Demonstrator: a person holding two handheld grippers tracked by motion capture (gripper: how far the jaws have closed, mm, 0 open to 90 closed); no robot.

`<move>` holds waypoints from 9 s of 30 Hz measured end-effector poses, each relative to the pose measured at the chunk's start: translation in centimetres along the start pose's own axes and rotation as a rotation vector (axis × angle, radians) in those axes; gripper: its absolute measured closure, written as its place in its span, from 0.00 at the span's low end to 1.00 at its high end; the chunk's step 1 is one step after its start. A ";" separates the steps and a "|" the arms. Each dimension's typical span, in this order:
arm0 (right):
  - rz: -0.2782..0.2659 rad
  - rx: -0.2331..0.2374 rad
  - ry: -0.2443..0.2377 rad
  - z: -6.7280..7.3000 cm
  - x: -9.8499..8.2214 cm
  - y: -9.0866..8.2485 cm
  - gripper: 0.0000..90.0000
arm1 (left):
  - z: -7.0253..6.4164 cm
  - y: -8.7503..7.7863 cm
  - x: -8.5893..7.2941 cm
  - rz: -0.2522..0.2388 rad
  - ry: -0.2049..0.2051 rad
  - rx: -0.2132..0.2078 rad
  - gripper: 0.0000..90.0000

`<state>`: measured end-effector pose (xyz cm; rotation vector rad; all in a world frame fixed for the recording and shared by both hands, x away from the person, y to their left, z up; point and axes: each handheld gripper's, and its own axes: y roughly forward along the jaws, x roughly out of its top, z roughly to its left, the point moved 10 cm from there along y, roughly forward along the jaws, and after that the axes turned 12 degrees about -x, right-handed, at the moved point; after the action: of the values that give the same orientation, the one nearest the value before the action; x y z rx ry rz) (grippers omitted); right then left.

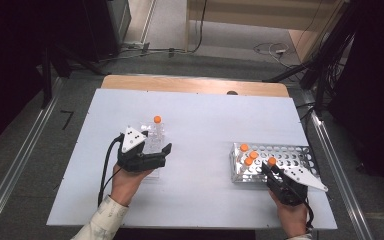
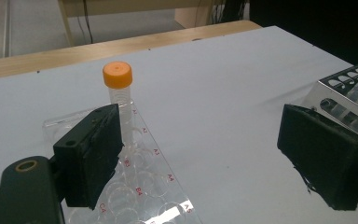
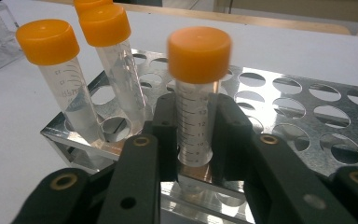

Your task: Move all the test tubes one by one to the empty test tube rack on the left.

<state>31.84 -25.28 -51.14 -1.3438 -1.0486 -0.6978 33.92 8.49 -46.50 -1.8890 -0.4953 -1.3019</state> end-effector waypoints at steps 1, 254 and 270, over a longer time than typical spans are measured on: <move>-0.002 -0.003 -0.006 0.0 0.0 0.0 0.79 | 0.0 0.0 0.0 0.001 -0.001 -0.001 0.16; -0.014 0.142 -0.022 6.1 0.4 0.1 0.76 | 4.0 0.2 1.8 -0.050 -0.062 0.073 0.16; -0.073 0.117 -0.041 6.0 2.0 -1.0 0.79 | 3.9 0.2 1.8 -0.048 -0.061 0.068 0.16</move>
<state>30.55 -19.24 -49.45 -1.2284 -1.1586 -0.6556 37.18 11.18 -45.65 -1.8747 -0.6130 -1.2458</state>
